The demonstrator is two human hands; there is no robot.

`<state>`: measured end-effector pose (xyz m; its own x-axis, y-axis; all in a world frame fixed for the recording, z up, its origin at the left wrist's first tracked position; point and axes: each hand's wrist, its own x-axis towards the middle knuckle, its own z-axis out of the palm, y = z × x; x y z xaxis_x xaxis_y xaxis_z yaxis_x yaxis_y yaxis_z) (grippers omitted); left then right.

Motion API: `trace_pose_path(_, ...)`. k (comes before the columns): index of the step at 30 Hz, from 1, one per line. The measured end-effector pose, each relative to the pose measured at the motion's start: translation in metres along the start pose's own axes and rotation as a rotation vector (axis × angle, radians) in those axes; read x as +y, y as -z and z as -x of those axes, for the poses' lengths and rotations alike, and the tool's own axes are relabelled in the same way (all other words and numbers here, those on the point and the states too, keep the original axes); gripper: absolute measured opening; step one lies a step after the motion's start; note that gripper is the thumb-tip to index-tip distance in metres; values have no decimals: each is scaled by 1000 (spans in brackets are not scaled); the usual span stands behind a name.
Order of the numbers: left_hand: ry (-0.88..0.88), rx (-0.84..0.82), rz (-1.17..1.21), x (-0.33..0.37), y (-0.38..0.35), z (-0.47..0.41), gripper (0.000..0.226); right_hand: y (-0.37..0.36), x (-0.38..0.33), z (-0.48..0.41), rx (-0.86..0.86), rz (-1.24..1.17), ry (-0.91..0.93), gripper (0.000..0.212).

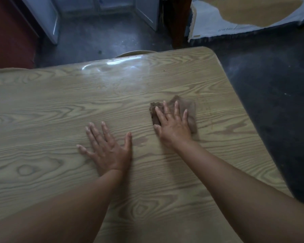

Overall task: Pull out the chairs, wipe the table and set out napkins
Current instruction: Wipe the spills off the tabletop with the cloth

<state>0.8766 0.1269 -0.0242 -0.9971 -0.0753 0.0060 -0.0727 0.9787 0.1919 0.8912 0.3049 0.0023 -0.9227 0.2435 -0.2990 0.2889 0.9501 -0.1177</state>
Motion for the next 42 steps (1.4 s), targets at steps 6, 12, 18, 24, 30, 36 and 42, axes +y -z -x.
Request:
trace_pose_path(6,-3,7,-35,-2,-4,-3,95,14,-20,-80,25,186,246,62)
trace_pose_path(12,-15,-9,-68,-5,-9,-5,94,34,-33,-141,22,188,171,58)
trace_pose_path(18,-6,-22,-91,-3,-6,-4,96,44,-4,-150,9,60,-24,58)
trace_pose_path(24,-7,-31,-76,-2,-1,-3,97,29,57,-99,70,-14,-207,57)
trace_pose_path(30,-11,-66,-13,-3,4,-1,88,-1,84,-8,116,-43,-337,58)
trace_pose_path(36,-69,-177,64,-16,12,-1,75,-25,33,62,135,-101,-339,62)
trace_pose_path(42,-138,-298,95,-36,36,-8,60,-43,-48,91,29,26,98,67)
